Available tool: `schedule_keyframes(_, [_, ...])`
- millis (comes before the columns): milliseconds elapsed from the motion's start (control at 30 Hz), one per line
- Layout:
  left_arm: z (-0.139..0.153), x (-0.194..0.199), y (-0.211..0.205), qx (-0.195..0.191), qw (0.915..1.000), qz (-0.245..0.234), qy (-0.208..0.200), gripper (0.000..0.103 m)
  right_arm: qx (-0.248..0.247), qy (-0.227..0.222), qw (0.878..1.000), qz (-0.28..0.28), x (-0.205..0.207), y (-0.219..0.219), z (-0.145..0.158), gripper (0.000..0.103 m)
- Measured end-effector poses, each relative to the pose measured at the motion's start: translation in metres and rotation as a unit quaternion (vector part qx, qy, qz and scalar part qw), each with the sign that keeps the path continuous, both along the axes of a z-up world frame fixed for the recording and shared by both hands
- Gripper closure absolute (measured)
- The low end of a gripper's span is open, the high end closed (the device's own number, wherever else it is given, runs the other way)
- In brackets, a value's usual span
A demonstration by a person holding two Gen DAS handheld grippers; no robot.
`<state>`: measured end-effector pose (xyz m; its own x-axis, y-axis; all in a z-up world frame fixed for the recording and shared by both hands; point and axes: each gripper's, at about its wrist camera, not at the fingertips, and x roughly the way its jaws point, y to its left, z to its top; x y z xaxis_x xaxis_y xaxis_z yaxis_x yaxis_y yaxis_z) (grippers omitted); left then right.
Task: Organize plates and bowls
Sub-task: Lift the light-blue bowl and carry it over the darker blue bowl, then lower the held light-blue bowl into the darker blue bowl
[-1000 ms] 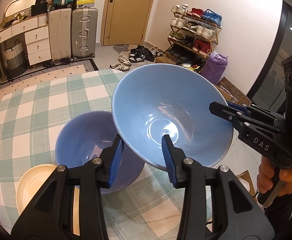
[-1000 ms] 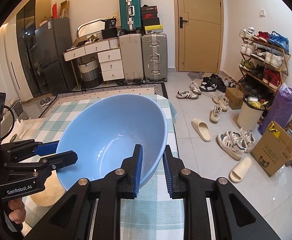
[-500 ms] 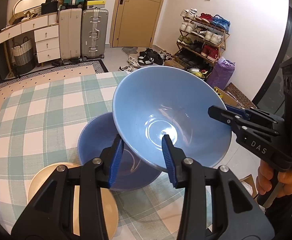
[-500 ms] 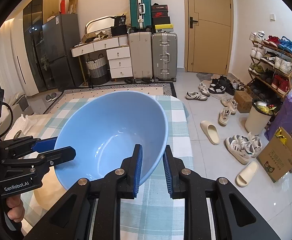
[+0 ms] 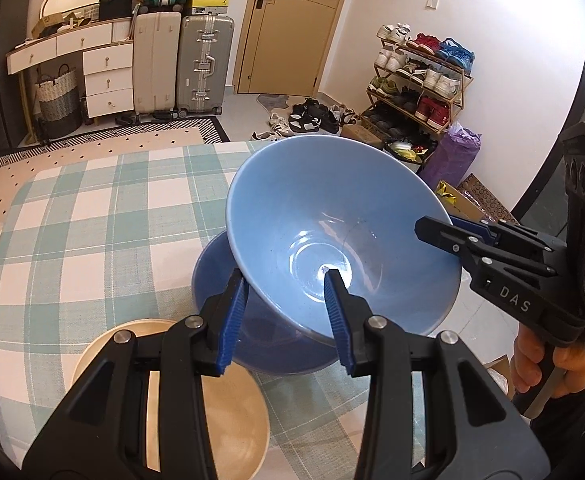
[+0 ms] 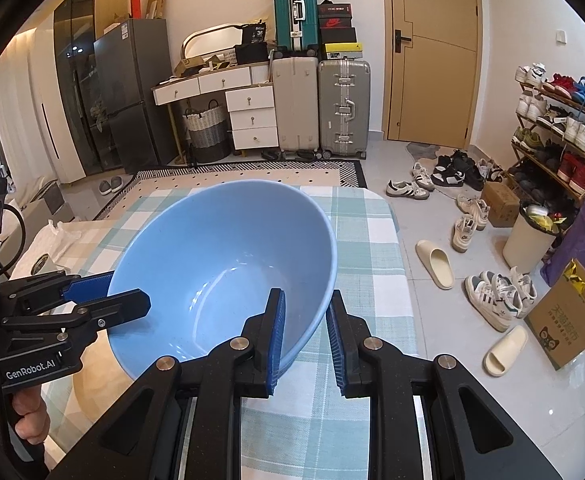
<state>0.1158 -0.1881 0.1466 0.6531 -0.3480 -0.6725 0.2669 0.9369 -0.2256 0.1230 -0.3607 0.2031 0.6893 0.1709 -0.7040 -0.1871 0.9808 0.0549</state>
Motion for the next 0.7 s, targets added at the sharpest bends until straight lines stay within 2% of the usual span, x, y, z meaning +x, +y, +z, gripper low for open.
schedule_keyframes(700, [-0.038,0.019,0.03,0.016,0.9994,0.022,0.019,0.067,0.007,0.032,0.999,0.019,0.026,0.028,-0.04,0.082])
